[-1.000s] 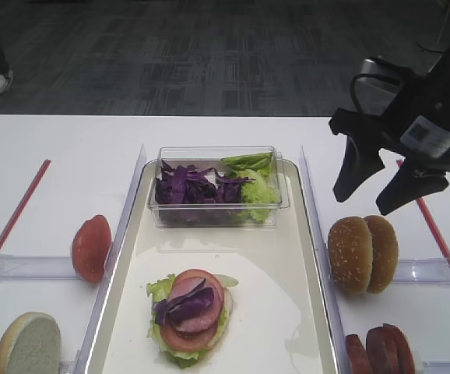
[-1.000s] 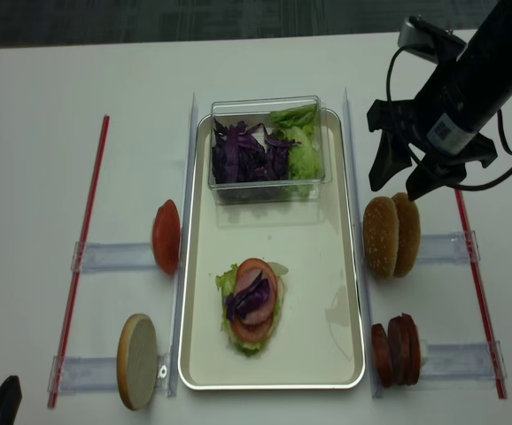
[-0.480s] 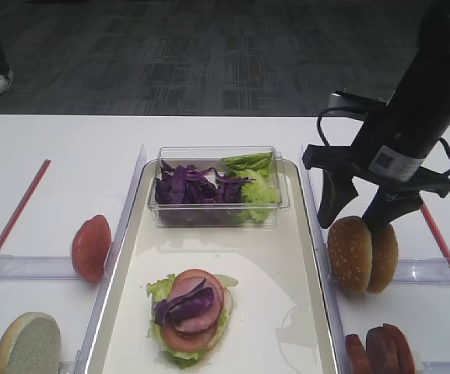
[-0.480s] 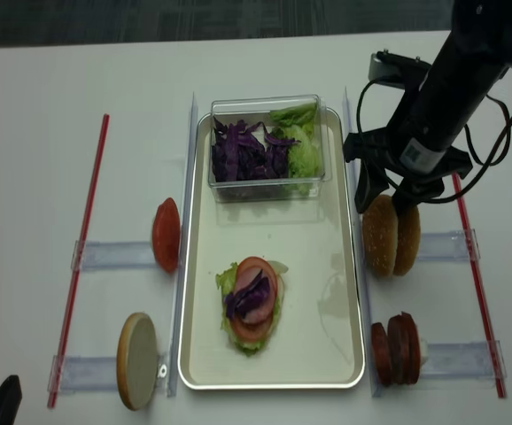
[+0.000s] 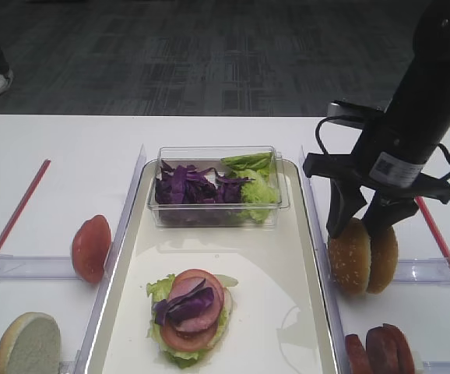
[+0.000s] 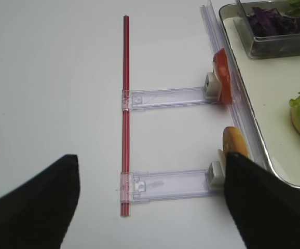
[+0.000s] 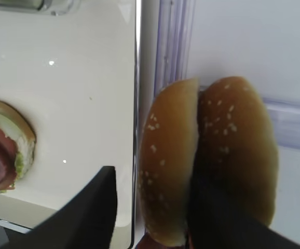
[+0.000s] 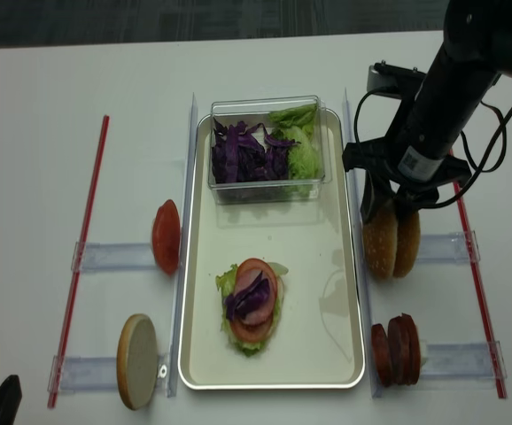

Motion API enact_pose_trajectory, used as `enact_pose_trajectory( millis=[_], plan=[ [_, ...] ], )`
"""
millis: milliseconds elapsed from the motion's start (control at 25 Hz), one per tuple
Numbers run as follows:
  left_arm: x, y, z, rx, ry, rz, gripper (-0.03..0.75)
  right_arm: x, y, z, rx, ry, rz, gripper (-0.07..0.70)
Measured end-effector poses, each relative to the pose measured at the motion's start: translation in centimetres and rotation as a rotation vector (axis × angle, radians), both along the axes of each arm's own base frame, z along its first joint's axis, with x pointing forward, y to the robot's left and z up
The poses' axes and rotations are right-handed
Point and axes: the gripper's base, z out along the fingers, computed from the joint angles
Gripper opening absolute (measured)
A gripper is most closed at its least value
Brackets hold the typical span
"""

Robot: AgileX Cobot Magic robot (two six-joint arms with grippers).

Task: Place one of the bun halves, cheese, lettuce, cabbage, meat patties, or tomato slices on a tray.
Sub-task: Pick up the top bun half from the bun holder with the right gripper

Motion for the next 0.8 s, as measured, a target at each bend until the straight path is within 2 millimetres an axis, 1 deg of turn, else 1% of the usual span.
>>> enact_pose_trajectory(
  millis=[160,560,800],
  plan=[
    [0.00,0.00,0.00,0.000,0.000,0.000,0.541,-0.22,-0.04,0.04,-0.004,0.023,0.011,0.333],
    [0.00,0.00,0.00,0.000,0.000,0.000,0.541,-0.42,-0.08,0.01,-0.010,0.050,0.011,0.329],
    [0.00,0.00,0.00,0.000,0.000,0.000,0.541,-0.20,-0.04,-0.95,-0.018,0.081,0.004,0.328]
  ],
)
